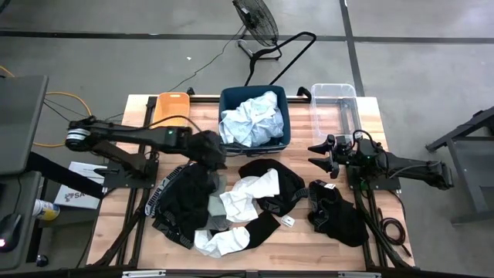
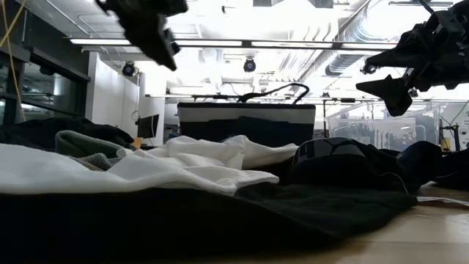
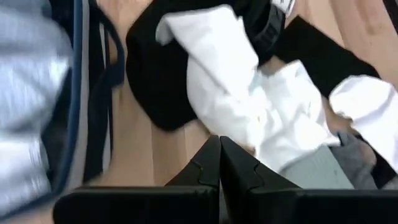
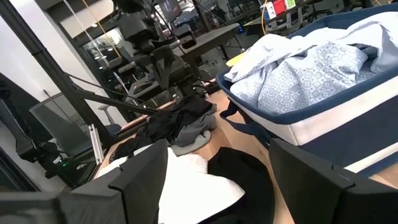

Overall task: Pick & Place Cloths
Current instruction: Put the gray boxers into the transparent bin

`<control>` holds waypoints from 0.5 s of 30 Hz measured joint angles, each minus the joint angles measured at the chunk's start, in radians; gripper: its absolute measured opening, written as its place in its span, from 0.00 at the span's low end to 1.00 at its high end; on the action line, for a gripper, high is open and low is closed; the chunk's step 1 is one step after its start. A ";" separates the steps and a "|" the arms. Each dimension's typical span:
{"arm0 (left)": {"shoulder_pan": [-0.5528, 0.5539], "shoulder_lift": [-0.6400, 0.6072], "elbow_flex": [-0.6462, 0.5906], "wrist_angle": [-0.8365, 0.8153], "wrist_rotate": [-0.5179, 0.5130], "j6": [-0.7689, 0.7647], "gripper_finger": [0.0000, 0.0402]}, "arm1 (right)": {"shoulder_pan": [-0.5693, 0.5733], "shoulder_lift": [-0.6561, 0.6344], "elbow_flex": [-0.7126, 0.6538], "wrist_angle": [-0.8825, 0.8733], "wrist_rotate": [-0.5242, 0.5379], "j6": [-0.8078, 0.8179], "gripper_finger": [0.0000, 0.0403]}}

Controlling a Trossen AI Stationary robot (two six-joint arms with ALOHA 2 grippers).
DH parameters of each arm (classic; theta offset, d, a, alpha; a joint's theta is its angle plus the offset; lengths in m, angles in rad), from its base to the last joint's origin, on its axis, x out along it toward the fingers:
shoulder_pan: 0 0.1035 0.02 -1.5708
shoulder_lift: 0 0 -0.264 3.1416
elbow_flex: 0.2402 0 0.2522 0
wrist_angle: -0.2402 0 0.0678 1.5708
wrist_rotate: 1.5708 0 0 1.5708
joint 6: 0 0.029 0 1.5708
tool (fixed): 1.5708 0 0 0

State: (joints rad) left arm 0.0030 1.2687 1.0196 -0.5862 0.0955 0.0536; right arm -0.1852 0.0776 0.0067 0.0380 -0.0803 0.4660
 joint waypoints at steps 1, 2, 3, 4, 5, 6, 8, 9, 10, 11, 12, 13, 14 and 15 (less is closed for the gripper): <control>-0.004 -0.021 -0.023 0.000 -0.006 -0.022 0.00 | 0.000 0.000 0.000 0.000 0.000 0.000 0.68; -0.005 -0.041 -0.047 -0.001 -0.018 -0.043 0.00 | 0.000 0.000 0.000 -0.001 0.000 0.000 0.68; -0.005 -0.059 -0.071 -0.006 -0.025 -0.065 0.00 | 0.000 0.000 0.000 -0.001 0.000 0.000 0.68; -0.004 -0.076 -0.093 -0.008 -0.031 -0.091 0.00 | 0.000 0.000 0.000 -0.001 0.000 0.000 0.68; -0.004 -0.093 -0.114 -0.016 -0.046 -0.120 0.00 | 0.000 0.000 0.000 -0.002 0.000 0.000 0.68; -0.004 -0.109 -0.134 -0.032 -0.058 -0.149 0.00 | 0.000 0.000 0.000 -0.002 0.001 0.000 0.68; -0.003 -0.132 -0.169 -0.043 -0.068 -0.205 0.00 | 0.000 0.000 0.000 -0.002 0.000 0.000 0.68; -0.004 -0.143 -0.186 -0.053 -0.075 -0.228 0.00 | 0.000 0.000 0.000 -0.002 0.000 0.000 0.68; -0.004 -0.152 -0.202 -0.068 -0.076 -0.255 0.00 | 0.000 0.000 0.000 -0.002 0.000 0.000 0.68; -0.004 -0.161 -0.216 -0.078 -0.076 -0.280 0.00 | 0.000 0.000 0.000 -0.002 0.000 0.000 0.68; -0.004 -0.171 -0.230 -0.080 -0.077 -0.303 0.00 | 0.000 0.000 0.000 -0.002 0.000 0.000 0.68; -0.004 -0.182 -0.246 -0.079 -0.077 -0.320 0.00 | 0.000 0.000 0.000 -0.002 0.000 0.000 0.68; -0.004 -0.193 -0.263 -0.080 -0.077 -0.328 0.00 | 0.000 0.000 0.000 -0.002 0.000 0.000 0.68; -0.004 -0.202 -0.278 -0.082 -0.077 -0.330 0.00 | 0.000 0.000 0.000 -0.002 0.000 0.000 0.68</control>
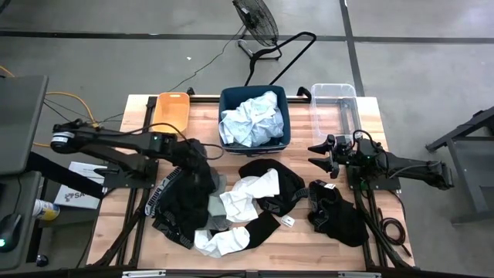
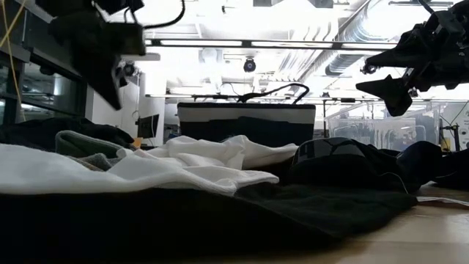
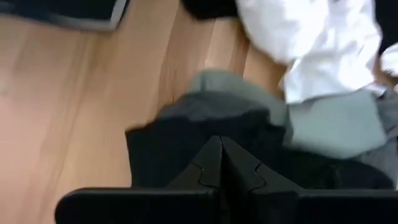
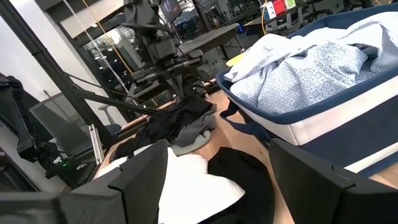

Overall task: Pick & Place Cloths
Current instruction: Put the gray boxers into the transparent bin

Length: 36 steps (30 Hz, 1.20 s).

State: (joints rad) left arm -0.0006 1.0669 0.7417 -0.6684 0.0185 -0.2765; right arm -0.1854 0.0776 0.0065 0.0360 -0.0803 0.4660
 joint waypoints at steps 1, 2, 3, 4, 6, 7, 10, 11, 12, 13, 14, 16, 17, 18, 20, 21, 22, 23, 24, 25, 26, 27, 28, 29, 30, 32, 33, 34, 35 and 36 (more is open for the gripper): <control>0.000 -0.008 -0.013 0.001 0.000 -0.002 0.01 | 0.000 0.000 0.000 0.000 0.000 0.000 0.68; 0.000 -0.017 -0.025 0.000 0.000 -0.006 0.02 | 0.000 0.000 0.000 0.000 0.000 0.000 0.68; 0.000 -0.030 -0.038 -0.004 0.000 -0.014 0.04 | 0.000 0.000 0.000 0.000 0.000 0.000 0.68; 0.000 -0.044 -0.050 -0.009 0.001 -0.021 0.06 | 0.000 0.000 0.000 0.000 0.000 0.000 0.68; 0.000 -0.077 -0.075 -0.016 0.010 -0.026 0.13 | 0.000 0.000 0.000 0.000 0.000 0.000 0.68; 0.000 -0.093 -0.086 -0.018 0.015 -0.029 0.17 | 0.000 0.000 0.000 0.000 0.000 0.000 0.68; 0.000 -0.153 -0.111 -0.034 0.019 -0.051 0.32 | 0.000 0.000 0.000 0.000 0.000 0.000 0.68; 0.000 -0.174 -0.118 -0.041 0.019 -0.058 0.38 | 0.000 0.000 0.000 0.000 0.000 0.000 0.68; 0.000 -0.193 -0.124 -0.048 0.018 -0.068 0.43 | 0.000 0.000 0.000 0.000 0.000 0.000 0.68; 0.000 -0.214 -0.132 -0.054 0.018 -0.075 0.48 | 0.000 0.000 0.000 -0.001 0.000 0.000 0.68; 0.000 -0.236 -0.137 -0.067 0.017 -0.082 0.53 | 0.000 0.000 0.000 -0.001 0.000 0.000 0.68; 0.000 -0.274 -0.147 -0.078 0.010 -0.098 0.62 | 0.000 0.000 0.000 -0.001 0.000 0.000 0.68; 0.000 -0.293 -0.154 -0.089 -0.003 -0.107 0.65 | 0.000 0.000 0.000 -0.001 0.000 0.000 0.68; 0.000 -0.312 -0.162 -0.105 -0.018 -0.122 0.68 | 0.000 0.000 0.000 -0.001 0.000 0.000 0.68; 0.000 -0.344 -0.183 -0.124 -0.058 -0.167 0.72 | 0.000 0.000 0.000 -0.001 0.000 0.000 0.68; 0.000 -0.359 -0.195 -0.122 -0.070 -0.197 0.73 | 0.000 0.000 0.000 -0.001 0.000 0.000 0.68; 0.000 -0.374 -0.206 -0.121 -0.074 -0.226 0.73 | 0.000 0.000 0.000 -0.001 0.000 0.000 0.68; 0.000 -0.387 -0.214 -0.121 -0.074 -0.253 0.74 | 0.000 0.000 0.000 -0.001 0.000 0.000 0.68; 0.000 -0.391 -0.222 -0.120 -0.074 -0.281 0.74 | 0.000 0.000 0.000 -0.001 0.000 0.000 0.68; 0.000 -0.391 -0.229 -0.119 -0.076 -0.310 0.74 | 0.000 0.000 0.000 -0.001 0.000 0.000 0.68; 0.000 -0.391 -0.237 -0.120 -0.076 -0.336 0.74 | 0.000 0.000 0.000 -0.001 0.000 0.000 0.68; 0.000 -0.388 -0.244 -0.121 -0.076 -0.355 0.74 | 0.000 0.000 0.000 -0.001 0.000 0.000 0.68; 0.000 -0.384 -0.251 -0.119 -0.076 -0.365 0.74 | 0.000 0.000 0.000 -0.001 0.000 0.000 0.68; 0.000 -0.376 -0.256 -0.116 -0.076 -0.379 0.74 | 0.000 0.000 0.000 -0.001 0.000 0.000 0.68; 0.000 -0.368 -0.259 -0.110 -0.077 -0.392 0.74 | 0.000 0.000 0.000 -0.001 0.000 0.000 0.68; 0.000 -0.351 -0.263 -0.112 -0.087 -0.416 0.74 | 0.000 0.000 0.000 -0.001 0.000 0.000 0.68; 0.000 -0.340 -0.263 -0.112 -0.097 -0.427 0.74 | 0.000 0.000 0.000 -0.001 0.000 0.000 0.68; 0.000 -0.328 -0.263 -0.106 -0.111 -0.436 0.74 | 0.000 0.000 0.000 -0.001 0.000 0.000 0.68; 0.000 -0.316 -0.263 -0.103 -0.129 -0.446 0.74 | 0.000 0.000 0.000 -0.001 0.000 0.000 0.68; 0.000 -0.306 -0.263 -0.105 -0.146 -0.457 0.74 | 0.000 0.000 0.000 -0.001 0.000 0.000 0.68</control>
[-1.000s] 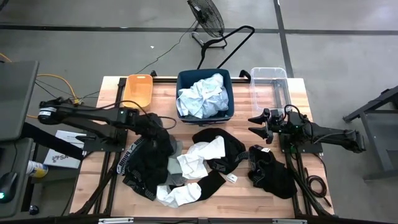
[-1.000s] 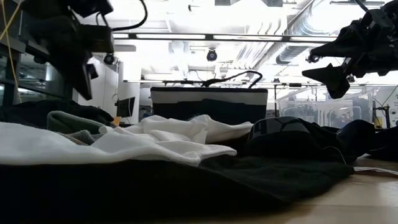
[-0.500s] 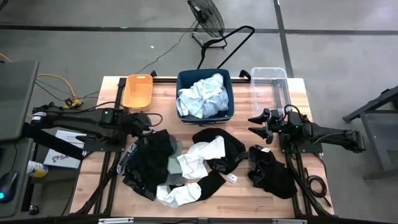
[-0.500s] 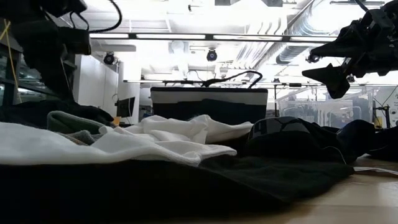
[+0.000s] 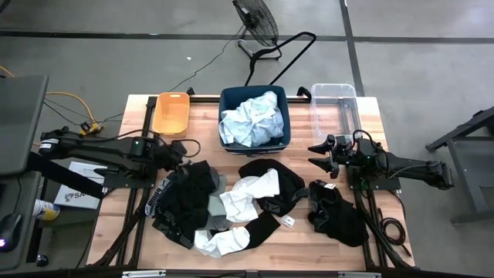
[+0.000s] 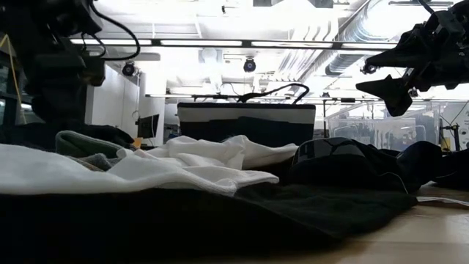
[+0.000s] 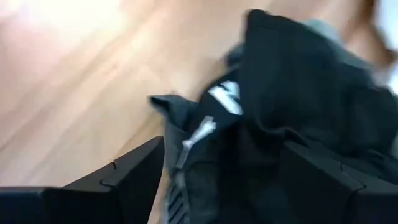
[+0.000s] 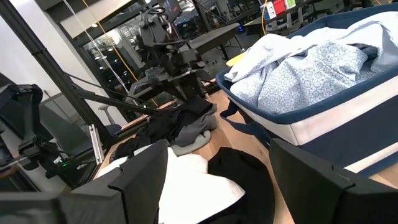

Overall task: Pick & Place Cloths
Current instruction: Put the gray boxers into the transparent bin

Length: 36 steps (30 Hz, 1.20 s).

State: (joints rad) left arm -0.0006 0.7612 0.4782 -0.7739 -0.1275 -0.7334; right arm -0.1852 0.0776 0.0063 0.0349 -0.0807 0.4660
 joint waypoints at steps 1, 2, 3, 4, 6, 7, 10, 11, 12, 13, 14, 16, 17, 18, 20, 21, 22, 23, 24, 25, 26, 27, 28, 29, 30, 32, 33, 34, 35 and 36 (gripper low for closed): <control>0.000 0.011 0.000 -0.001 -0.017 -0.008 0.74 | 0.000 0.000 0.000 0.000 0.000 0.000 0.68; 0.000 0.024 0.000 0.005 -0.032 -0.016 0.74 | 0.000 0.000 0.000 0.000 0.000 0.000 0.68; 0.000 0.038 0.000 0.012 -0.042 -0.024 0.74 | 0.000 0.000 0.000 0.000 0.000 0.000 0.68; 0.000 0.053 0.000 0.017 -0.044 -0.031 0.74 | 0.000 0.000 0.000 0.000 0.000 0.000 0.68; 0.000 0.083 0.000 0.030 -0.042 -0.046 0.74 | 0.000 0.000 0.000 0.000 0.000 0.000 0.68; 0.000 0.101 0.000 0.036 -0.038 -0.060 0.74 | 0.000 0.000 0.000 0.000 0.000 0.000 0.68; 0.000 0.152 0.000 0.047 -0.007 -0.108 0.73 | 0.000 0.000 0.000 0.000 0.000 0.000 0.68; 0.000 0.166 0.000 0.057 0.000 -0.125 0.72 | 0.000 0.000 0.000 0.000 0.000 0.000 0.68; 0.000 0.180 0.000 0.060 0.012 -0.146 0.71 | 0.000 0.000 0.000 0.000 0.000 0.000 0.68; 0.000 0.191 0.000 0.062 0.019 -0.165 0.69 | 0.000 0.000 0.000 0.000 0.000 0.000 0.68; 0.000 0.202 0.000 0.074 0.032 -0.185 0.66 | 0.000 0.000 0.000 0.000 0.000 0.000 0.68; 0.000 0.215 0.000 0.094 0.046 -0.223 0.59 | 0.000 0.000 0.000 0.000 0.000 0.000 0.68; 0.000 0.218 0.000 0.097 0.052 -0.241 0.56 | 0.000 0.000 0.000 0.000 0.000 0.000 0.68; 0.000 0.218 0.000 0.103 0.060 -0.256 0.51 | 0.000 0.000 0.000 0.000 0.000 0.000 0.68; 0.000 0.218 0.000 0.112 0.072 -0.283 0.42 | 0.000 0.000 0.000 0.000 0.000 0.000 0.68; 0.000 0.218 0.000 0.114 0.076 -0.297 0.36 | 0.000 0.000 0.000 0.000 0.000 0.000 0.68; 0.000 0.216 0.000 0.119 0.084 -0.312 0.31 | 0.000 0.000 0.000 0.000 0.000 0.000 0.68; 0.000 0.212 0.000 0.123 0.093 -0.326 0.25 | 0.000 0.000 0.000 0.000 0.000 0.000 0.68; 0.000 0.208 0.000 0.123 0.097 -0.341 0.19 | 0.000 0.000 0.000 0.000 0.000 0.000 0.68; 0.000 0.207 0.003 0.120 0.101 -0.351 0.12 | 0.000 0.000 0.000 0.000 0.000 0.000 0.68; 0.000 0.208 0.009 0.115 0.106 -0.356 0.07 | 0.000 0.000 0.000 0.000 0.000 0.000 0.68; 0.000 0.208 0.019 0.108 0.110 -0.356 0.04 | 0.000 0.000 0.000 0.000 0.000 0.000 0.68; 0.000 0.207 0.032 0.102 0.111 -0.355 0.03 | 0.000 0.000 0.000 0.000 0.000 0.000 0.68; 0.000 0.205 0.050 0.092 0.110 -0.350 0.03 | 0.000 0.000 0.000 0.000 0.000 0.000 0.68; 0.000 0.205 0.069 0.078 0.108 -0.348 0.03 | 0.000 0.000 0.000 0.000 0.000 0.000 0.68; 0.000 0.205 0.115 0.031 0.096 -0.342 0.02 | 0.000 0.000 0.000 0.000 0.000 0.000 0.68; 0.000 0.205 0.142 0.005 0.094 -0.331 0.01 | 0.000 0.000 0.000 0.000 0.000 0.000 0.68; 0.000 0.205 0.172 -0.020 0.094 -0.318 0.01 | 0.000 0.000 0.000 0.000 0.000 0.000 0.68; 0.000 0.204 0.206 -0.052 0.093 -0.305 0.01 | 0.000 0.000 0.000 0.000 0.000 0.000 0.68; 0.000 0.203 0.240 -0.087 0.093 -0.287 0.01 | 0.000 0.000 0.000 0.000 0.000 0.000 0.68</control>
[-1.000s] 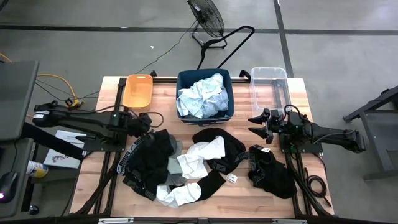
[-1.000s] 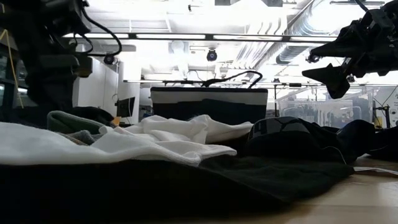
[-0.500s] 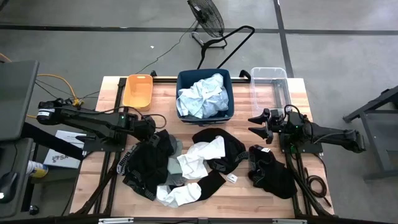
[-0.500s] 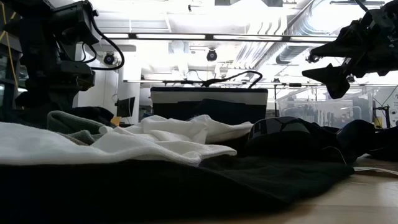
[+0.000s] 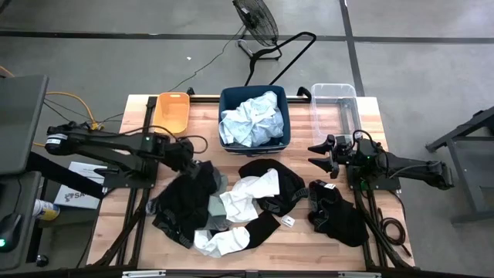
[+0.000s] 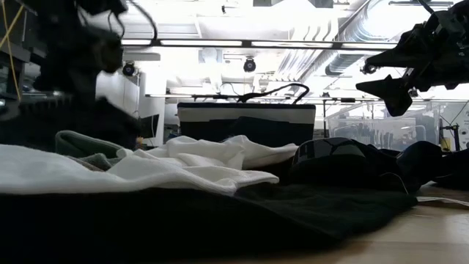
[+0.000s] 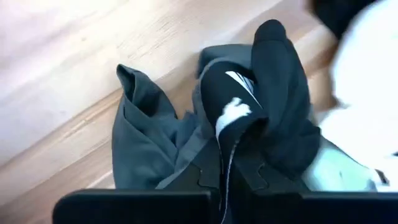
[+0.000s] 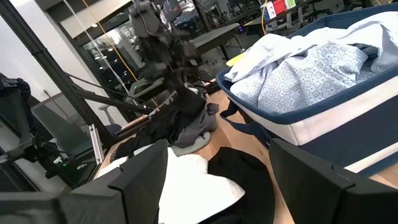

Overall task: Pick & Place Cloths
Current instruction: Put the gray boxers into the transparent bin

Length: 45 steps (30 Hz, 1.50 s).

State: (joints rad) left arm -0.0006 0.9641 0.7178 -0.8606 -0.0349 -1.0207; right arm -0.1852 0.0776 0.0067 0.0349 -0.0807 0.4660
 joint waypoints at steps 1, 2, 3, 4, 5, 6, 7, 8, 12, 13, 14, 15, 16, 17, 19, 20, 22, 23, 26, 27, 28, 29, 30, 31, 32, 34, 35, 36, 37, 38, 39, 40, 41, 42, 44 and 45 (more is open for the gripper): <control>0.000 0.000 0.035 -0.036 0.000 0.018 0.01 | 0.000 0.000 0.000 0.000 0.000 0.000 0.68; 0.000 0.000 0.073 -0.069 0.000 0.035 0.01 | 0.000 0.000 0.000 0.000 0.000 0.000 0.68; 0.000 0.000 0.111 -0.103 -0.001 0.049 0.01 | 0.000 0.000 0.000 0.000 0.000 0.000 0.68; 0.000 0.000 0.149 -0.135 -0.001 0.062 0.01 | 0.000 0.000 0.000 0.000 0.000 0.000 0.68; 0.000 0.000 0.188 -0.163 -0.001 0.076 0.01 | 0.000 0.000 0.000 0.000 0.000 0.000 0.68; 0.000 0.000 0.229 -0.186 -0.001 0.089 0.01 | 0.000 0.000 0.000 0.000 0.001 0.000 0.68; 0.000 0.000 0.269 -0.207 -0.001 0.106 0.01 | 0.000 0.000 0.000 0.000 0.001 0.000 0.68; 0.000 0.000 0.310 -0.226 -0.001 0.125 0.01 | 0.000 0.000 0.000 0.000 0.001 0.000 0.68; 0.000 0.000 0.467 -0.284 -0.002 0.167 0.01 | 0.000 0.000 0.000 0.000 0.001 0.000 0.68; 0.000 0.000 0.502 -0.293 -0.002 0.176 0.01 | 0.000 0.000 0.000 0.000 0.001 0.000 0.68; 0.000 0.000 0.532 -0.295 -0.002 0.184 0.00 | 0.000 0.000 0.000 0.000 0.001 0.000 0.68; 0.000 0.000 0.558 -0.299 -0.005 0.189 0.00 | 0.000 0.000 0.000 0.000 0.001 0.000 0.68; 0.000 0.000 0.577 -0.303 -0.018 0.194 0.00 | 0.000 0.000 0.000 0.000 0.001 0.000 0.68; 0.000 -0.001 0.591 -0.306 -0.033 0.196 0.00 | 0.000 0.000 0.000 0.000 0.001 0.000 0.68; 0.000 0.000 0.601 -0.331 -0.050 0.194 0.00 | 0.000 0.000 0.000 0.000 0.002 0.000 0.68; 0.000 0.000 0.597 -0.347 -0.050 0.184 0.00 | 0.000 0.000 0.000 0.000 0.002 0.000 0.68; 0.000 0.011 0.579 -0.375 -0.044 0.164 0.00 | 0.000 0.000 0.000 0.000 0.002 0.000 0.68; 0.000 0.019 0.565 -0.390 -0.031 0.156 0.00 | 0.000 0.000 0.000 0.000 0.002 0.000 0.68; 0.000 0.049 0.512 -0.414 0.043 0.152 0.00 | 0.000 0.000 0.000 0.000 0.002 0.000 0.68; 0.000 0.058 0.490 -0.415 0.080 0.152 0.00 | 0.000 0.000 0.000 0.000 0.002 0.000 0.68; 0.000 0.068 0.467 -0.417 0.106 0.152 0.00 | 0.000 0.000 0.000 0.000 0.002 0.000 0.68; 0.000 0.079 0.446 -0.416 0.128 0.153 0.00 | 0.000 0.000 0.000 0.000 0.002 0.000 0.68; 0.000 0.092 0.424 -0.414 0.149 0.157 0.00 | 0.000 0.000 0.000 0.000 0.002 0.000 0.68; 0.000 0.103 0.404 -0.415 0.165 0.162 0.00 | 0.000 0.000 0.000 0.000 0.002 0.000 0.68; 0.000 0.112 0.386 -0.414 0.180 0.170 0.00 | 0.000 0.000 0.000 0.000 0.002 0.000 0.68; 0.000 0.126 0.355 -0.415 0.204 0.182 0.00 | 0.000 0.000 0.000 0.000 0.002 0.000 0.68; 0.000 0.133 0.346 -0.415 0.209 0.183 0.00 | 0.000 0.000 0.000 0.000 0.002 0.000 0.68; 0.000 0.140 0.340 -0.414 0.209 0.184 0.01 | 0.000 0.000 0.000 0.000 0.002 0.003 0.68; 0.000 0.143 0.338 -0.413 0.209 0.187 0.02 | 0.000 0.000 0.000 0.000 0.001 0.007 0.68; 0.000 0.145 0.338 -0.411 0.209 0.197 0.04 | 0.000 0.000 0.000 0.000 0.001 0.013 0.68; 0.000 0.145 0.339 -0.405 0.210 0.204 0.06 | 0.000 0.000 0.000 0.000 0.001 0.020 0.68; 0.000 0.144 0.339 -0.398 0.210 0.206 0.09 | 0.000 0.000 0.000 0.000 0.001 0.030 0.68; 0.000 0.143 0.339 -0.393 0.210 0.205 0.13 | 0.000 0.000 0.000 0.000 0.000 0.036 0.68; 0.000 0.141 0.339 -0.389 0.210 0.207 0.17 | 0.000 0.000 0.000 0.000 0.000 0.040 0.68; 0.000 0.137 0.339 -0.395 0.211 0.213 0.26 | 0.000 0.000 0.000 0.000 0.001 0.044 0.68; 0.000 0.137 0.339 -0.399 0.212 0.213 0.30 | 0.000 0.000 0.000 0.000 0.001 0.044 0.68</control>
State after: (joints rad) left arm -0.0006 1.1008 1.0565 -1.2601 0.1769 -0.8078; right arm -0.1855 0.0776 0.0063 0.0349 -0.0799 0.5105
